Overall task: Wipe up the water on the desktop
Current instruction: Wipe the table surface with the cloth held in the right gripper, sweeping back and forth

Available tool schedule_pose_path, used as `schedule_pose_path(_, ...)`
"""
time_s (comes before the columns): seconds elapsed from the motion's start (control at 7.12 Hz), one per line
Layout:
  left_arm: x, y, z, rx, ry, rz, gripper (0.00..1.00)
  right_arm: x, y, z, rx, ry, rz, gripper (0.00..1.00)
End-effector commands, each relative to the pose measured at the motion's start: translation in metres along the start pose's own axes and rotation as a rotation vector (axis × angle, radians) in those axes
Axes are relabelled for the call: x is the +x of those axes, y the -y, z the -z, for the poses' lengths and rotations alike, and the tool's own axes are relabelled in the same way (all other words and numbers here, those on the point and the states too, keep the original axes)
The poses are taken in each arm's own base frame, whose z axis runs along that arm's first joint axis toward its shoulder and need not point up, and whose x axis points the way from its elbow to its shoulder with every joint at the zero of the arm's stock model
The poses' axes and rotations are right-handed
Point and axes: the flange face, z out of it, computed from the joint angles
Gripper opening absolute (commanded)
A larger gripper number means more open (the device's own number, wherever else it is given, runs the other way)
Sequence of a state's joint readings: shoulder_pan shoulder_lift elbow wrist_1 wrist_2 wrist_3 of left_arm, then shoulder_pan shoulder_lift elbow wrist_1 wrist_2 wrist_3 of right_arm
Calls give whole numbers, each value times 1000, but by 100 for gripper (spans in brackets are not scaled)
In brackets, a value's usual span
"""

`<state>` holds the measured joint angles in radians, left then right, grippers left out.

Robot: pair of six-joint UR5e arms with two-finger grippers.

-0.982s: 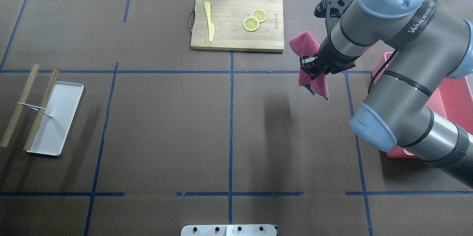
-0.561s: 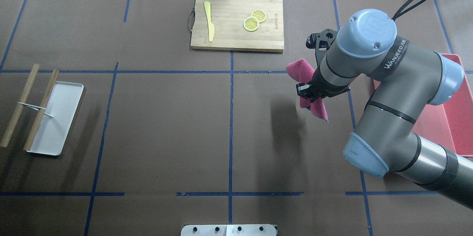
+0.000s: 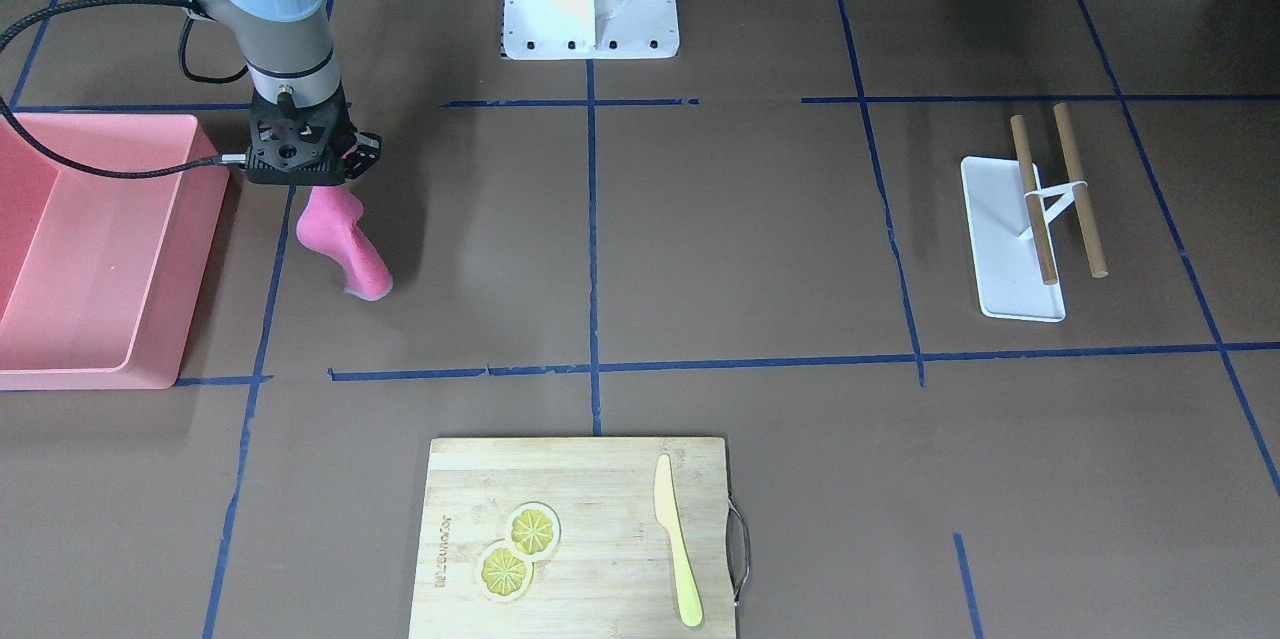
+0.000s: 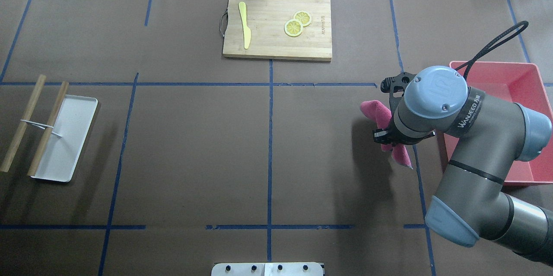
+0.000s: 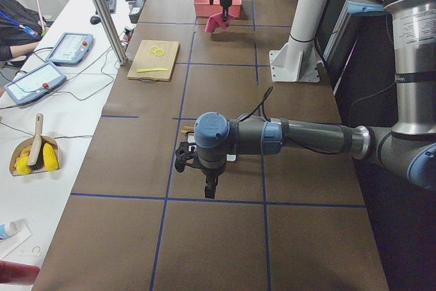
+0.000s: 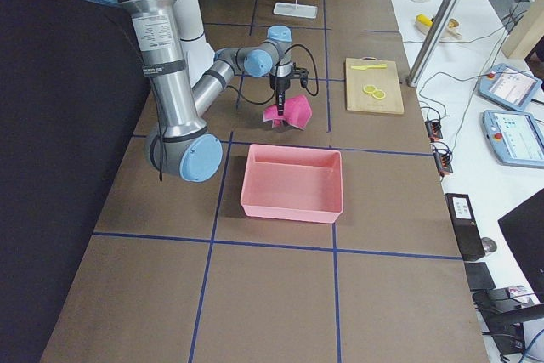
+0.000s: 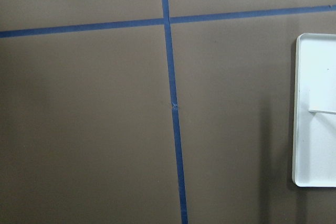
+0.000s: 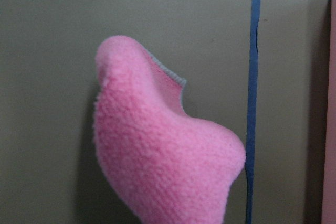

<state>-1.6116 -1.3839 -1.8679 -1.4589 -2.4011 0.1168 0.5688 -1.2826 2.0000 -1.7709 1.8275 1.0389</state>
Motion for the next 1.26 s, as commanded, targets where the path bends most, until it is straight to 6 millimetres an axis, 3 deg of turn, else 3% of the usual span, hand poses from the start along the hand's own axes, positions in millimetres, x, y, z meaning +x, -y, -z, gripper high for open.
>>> schedule_pose_path(0.0,4,2,5,8,7,-4,100,-55,12,-2,23,10,14,0)
schedule_pose_path(0.14,3,2,5,8,11,-5,100,-80,16,8,31,36,-1,0)
schedule_pose_path(0.28,3,1,4,6,7,-2,100,-112,5,22,35,91,-60,0)
schedule_pose_path(0.42,1,1,2,2,5,3,100,-153,5,28,54,193,-101,0)
schedule_pose_path(0.7,2,1,2,4,1,0,100,-230,29,48,61,264,-185,0)
schedule_pose_path(0.84,2,0,2,3,1,1,100,-242,33,52,56,262,-195,0)
schedule_pose_path(1.12,4,0,4,5,1,1,100,-216,30,29,23,152,-111,0)
